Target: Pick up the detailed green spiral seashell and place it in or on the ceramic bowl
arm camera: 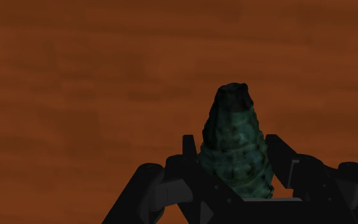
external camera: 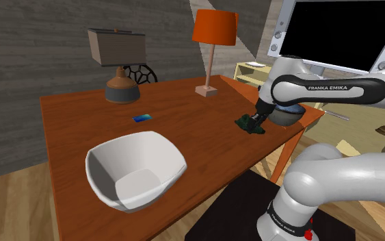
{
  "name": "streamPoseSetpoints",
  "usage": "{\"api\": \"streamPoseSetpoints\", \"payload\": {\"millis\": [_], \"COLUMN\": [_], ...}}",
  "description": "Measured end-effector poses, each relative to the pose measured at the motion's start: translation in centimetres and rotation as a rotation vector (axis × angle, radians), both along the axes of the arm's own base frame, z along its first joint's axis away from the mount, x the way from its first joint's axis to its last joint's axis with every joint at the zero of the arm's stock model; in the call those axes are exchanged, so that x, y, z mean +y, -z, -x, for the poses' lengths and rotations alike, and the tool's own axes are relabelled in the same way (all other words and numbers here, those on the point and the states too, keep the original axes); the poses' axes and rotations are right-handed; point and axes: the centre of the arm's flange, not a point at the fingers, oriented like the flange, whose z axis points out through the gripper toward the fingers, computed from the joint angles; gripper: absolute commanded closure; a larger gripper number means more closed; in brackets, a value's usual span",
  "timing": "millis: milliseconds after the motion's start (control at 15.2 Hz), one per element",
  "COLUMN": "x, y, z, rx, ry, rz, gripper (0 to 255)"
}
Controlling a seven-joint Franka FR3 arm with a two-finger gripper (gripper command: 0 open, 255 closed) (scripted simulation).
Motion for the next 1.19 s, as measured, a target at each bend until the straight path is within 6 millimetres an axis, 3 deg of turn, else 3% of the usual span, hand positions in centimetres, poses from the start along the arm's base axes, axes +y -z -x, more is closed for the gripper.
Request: {"api": "streamPoseSetpoints", "payload": {"millis": [330, 1188], "x": [0.1, -0.1], "y": [-1.0, -7.9], "z": [0.0, 0.0], "rx": [0.000, 0.000], "ry": [0.000, 0.000], "rz": [0.000, 0.000], "gripper": [255, 255]}}
